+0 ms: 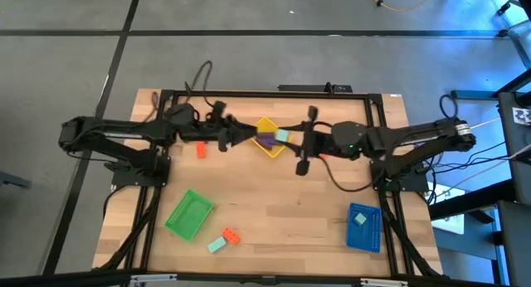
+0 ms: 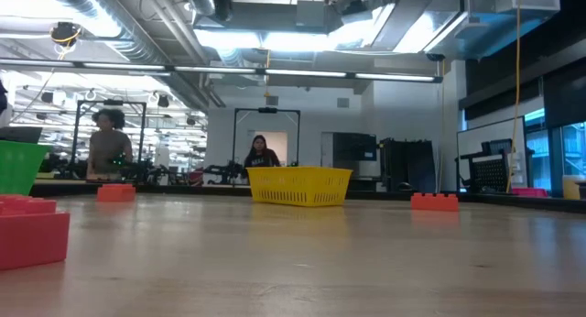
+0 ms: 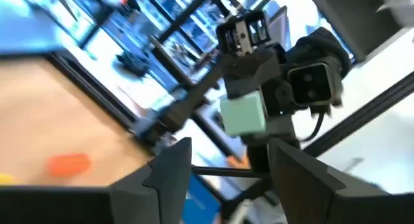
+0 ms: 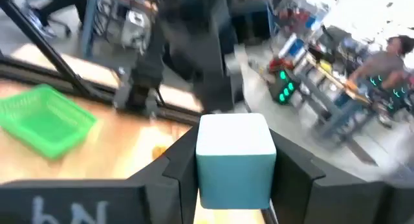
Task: Sort & place blocks by color
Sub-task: Put the top light blue block into the blue bin
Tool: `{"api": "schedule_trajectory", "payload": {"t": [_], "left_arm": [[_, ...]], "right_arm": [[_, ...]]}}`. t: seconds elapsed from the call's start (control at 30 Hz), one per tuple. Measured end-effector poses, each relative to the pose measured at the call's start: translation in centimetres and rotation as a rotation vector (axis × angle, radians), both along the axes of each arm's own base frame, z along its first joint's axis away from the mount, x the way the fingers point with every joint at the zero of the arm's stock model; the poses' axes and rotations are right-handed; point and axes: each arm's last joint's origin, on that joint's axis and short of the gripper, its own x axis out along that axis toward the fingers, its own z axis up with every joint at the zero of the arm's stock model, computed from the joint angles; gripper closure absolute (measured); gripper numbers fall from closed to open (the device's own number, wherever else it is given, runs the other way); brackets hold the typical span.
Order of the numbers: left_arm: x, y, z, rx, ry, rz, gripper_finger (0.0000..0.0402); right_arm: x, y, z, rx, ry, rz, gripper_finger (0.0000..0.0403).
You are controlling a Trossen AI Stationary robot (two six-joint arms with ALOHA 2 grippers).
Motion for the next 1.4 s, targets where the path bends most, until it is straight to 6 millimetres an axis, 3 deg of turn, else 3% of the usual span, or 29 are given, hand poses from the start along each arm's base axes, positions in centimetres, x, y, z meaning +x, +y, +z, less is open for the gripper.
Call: {"api": "schedule_trajectory", "payload": {"t": [0.2,0.37,0.6,0.83,1.4], "left_arm": [[-3.6,-0.4,1.8,0.274,0.000,0.132,0.0206],[-4.9,-1.5,0.2,0.374,0.004,0.127,0.0206],[-5.1,-2.3,-2.7,0.454,0.004,0.119,0.0206],[-5.1,-2.9,-2.7,0.720,0.013,0.112,0.0206],[-5.1,-2.9,-2.7,0.738,0.022,0.137,0.0206]], "right_arm": [[-3.2,-0.7,0.4,0.166,0.096,-0.007,0.0265],[-4.7,-0.8,-0.6,0.295,0.147,-0.009,0.0265],[-6.0,-0.6,-3.4,0.469,0.106,0.068,0.0265],[-6.4,-0.6,-4.0,0.546,-0.026,0.125,0.0265],[-6.4,-0.6,-4.0,0.569,-0.038,0.120,0.0265]]}}
